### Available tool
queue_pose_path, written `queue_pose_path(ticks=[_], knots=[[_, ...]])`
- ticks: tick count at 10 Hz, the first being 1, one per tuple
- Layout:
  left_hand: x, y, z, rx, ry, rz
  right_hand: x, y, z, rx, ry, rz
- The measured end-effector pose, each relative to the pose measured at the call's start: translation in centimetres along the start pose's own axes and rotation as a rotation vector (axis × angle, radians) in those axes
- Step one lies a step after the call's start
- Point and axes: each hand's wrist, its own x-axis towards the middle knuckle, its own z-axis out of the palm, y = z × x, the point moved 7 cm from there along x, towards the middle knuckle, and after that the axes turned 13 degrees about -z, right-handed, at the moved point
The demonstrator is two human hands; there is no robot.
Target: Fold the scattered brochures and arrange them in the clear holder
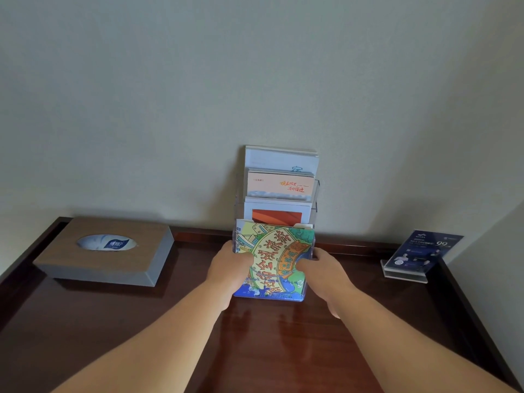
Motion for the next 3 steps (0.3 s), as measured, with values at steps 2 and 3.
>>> queue_pose_path(ticks=[2,3], knots=[[-0.08,-0.08,0.10,0.005,-0.009,-0.007,-0.48,-0.16,0.29,0.008,-0.047,0.014],[-0.59,-0.17,-0.07,0.028,0.032,-0.017,-0.69,0.24,-0.11,-0.044,-0.004,0.019]])
